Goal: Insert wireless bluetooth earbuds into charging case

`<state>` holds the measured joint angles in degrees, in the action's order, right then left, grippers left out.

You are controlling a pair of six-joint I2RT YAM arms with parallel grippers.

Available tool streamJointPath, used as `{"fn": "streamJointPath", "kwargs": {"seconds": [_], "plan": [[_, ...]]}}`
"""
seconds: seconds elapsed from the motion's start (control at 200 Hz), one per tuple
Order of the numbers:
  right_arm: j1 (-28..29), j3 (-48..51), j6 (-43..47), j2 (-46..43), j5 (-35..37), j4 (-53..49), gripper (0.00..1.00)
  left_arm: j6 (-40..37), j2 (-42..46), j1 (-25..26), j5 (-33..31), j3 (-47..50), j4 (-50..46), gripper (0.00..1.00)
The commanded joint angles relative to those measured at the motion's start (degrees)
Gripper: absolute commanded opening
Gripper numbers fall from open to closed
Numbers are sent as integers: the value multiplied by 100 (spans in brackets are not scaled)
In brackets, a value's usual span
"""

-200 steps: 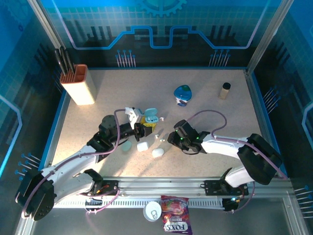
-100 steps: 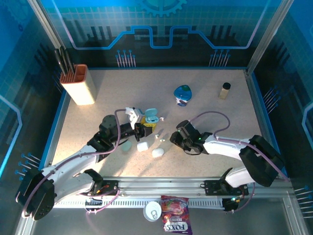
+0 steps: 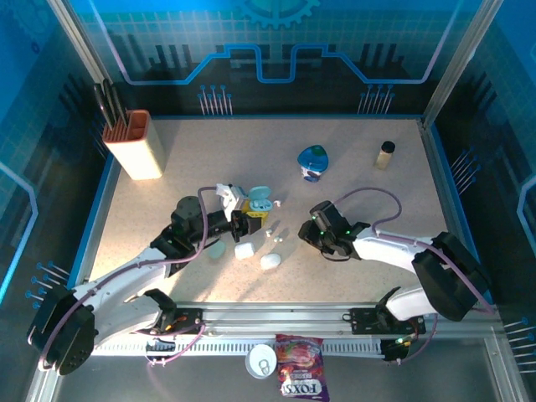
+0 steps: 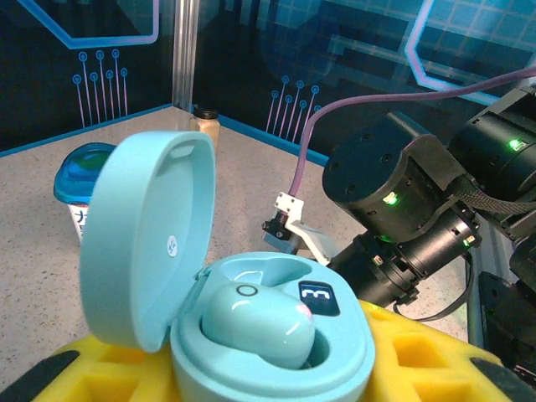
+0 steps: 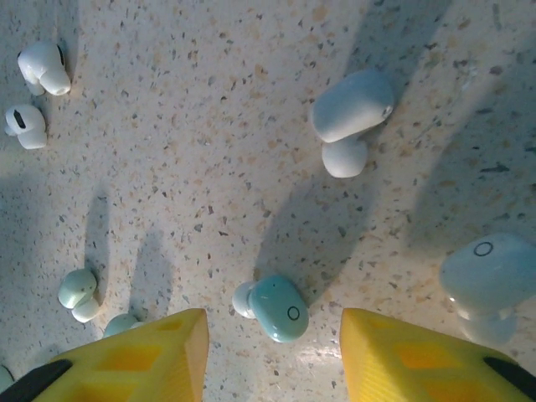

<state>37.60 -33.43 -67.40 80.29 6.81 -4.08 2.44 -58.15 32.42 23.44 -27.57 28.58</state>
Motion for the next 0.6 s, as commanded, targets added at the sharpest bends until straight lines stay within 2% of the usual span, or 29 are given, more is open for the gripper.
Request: {"fn": "streamJointPath", "kwargs": {"seconds": [0.0,0.195,0.595], "plan": [[-113,-75,231,216,-263,206,47,-138,-29,-21,148,-196,85,38],[-24,-328,293,608,-682,308,48,-145,-27,-15,178,-221,37,38],[349,-882,290,708,-871,33,48,-235,-28,-19,122,-227,-14,38]]}}
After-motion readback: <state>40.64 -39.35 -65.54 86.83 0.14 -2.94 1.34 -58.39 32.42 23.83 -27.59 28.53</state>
